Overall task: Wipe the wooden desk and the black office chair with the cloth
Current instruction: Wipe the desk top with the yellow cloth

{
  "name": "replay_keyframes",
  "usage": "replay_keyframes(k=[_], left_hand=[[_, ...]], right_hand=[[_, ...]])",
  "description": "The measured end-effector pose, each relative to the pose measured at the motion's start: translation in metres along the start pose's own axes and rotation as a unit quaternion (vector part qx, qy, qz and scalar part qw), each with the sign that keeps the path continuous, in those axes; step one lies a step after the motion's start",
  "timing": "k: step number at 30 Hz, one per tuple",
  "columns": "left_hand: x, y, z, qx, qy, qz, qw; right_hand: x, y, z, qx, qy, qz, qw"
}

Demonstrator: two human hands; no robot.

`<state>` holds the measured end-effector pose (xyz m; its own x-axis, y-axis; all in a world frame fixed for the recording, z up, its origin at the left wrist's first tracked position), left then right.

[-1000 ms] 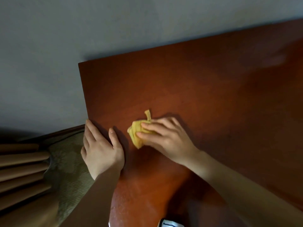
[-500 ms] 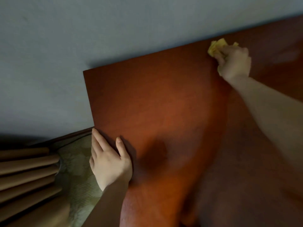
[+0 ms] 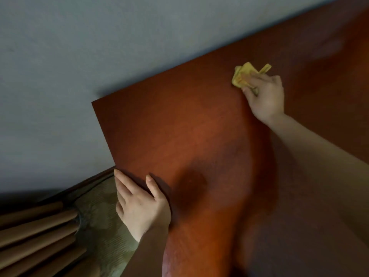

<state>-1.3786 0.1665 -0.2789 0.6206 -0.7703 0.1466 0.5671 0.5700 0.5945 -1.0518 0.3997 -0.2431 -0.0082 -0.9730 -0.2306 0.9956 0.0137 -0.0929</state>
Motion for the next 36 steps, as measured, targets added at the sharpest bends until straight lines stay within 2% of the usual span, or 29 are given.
replay_keyframes(k=[5, 12, 17, 20, 22, 28, 33, 36], left_hand=[[0.001, 0.003, 0.000, 0.010, -0.006, 0.005, 1.000], [-0.001, 0.000, -0.006, 0.024, -0.043, 0.001, 0.999], [-0.009, 0.000, -0.003, 0.052, -0.038, -0.007, 0.998], [-0.008, 0.001, -0.001, 0.086, -0.051, -0.027, 0.995], [-0.003, 0.007, 0.000, 0.105, -0.066, -0.072, 0.990], [0.036, 0.002, 0.013, 0.158, -0.137, -0.195, 0.958], [0.108, -0.032, 0.020, 0.140, -0.237, -0.256, 0.927], [0.149, -0.043, 0.020, 0.092, -0.313, -0.279, 0.903]], right_hand=[[0.065, -0.034, 0.012, -0.047, 0.009, 0.000, 0.999], [0.160, -0.085, 0.030, -0.052, 0.030, -0.020, 0.998], [0.223, -0.127, 0.038, -0.069, 0.010, -0.018, 0.997], [0.270, -0.146, 0.048, -0.069, 0.004, -0.040, 0.997], [0.300, -0.157, 0.054, -0.076, 0.002, -0.053, 0.996], [0.382, -0.153, 0.072, -0.084, -0.002, -0.084, 0.993], [0.454, -0.138, 0.086, -0.087, 0.006, -0.110, 0.990], [0.484, -0.129, 0.095, -0.114, -0.009, -0.102, 0.988]])
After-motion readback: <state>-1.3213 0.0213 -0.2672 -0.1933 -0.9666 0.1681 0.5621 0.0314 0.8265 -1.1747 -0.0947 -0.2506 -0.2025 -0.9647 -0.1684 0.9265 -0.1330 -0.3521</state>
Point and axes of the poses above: each hand's wrist, its own x-axis away from the middle knuckle, its own z-axis out of the back of the hand, y = z × x, the point moved 10 cm from there along -x, towards the middle knuckle, and after that the axes turned 13 degrees about x, right-handed, at the moved point
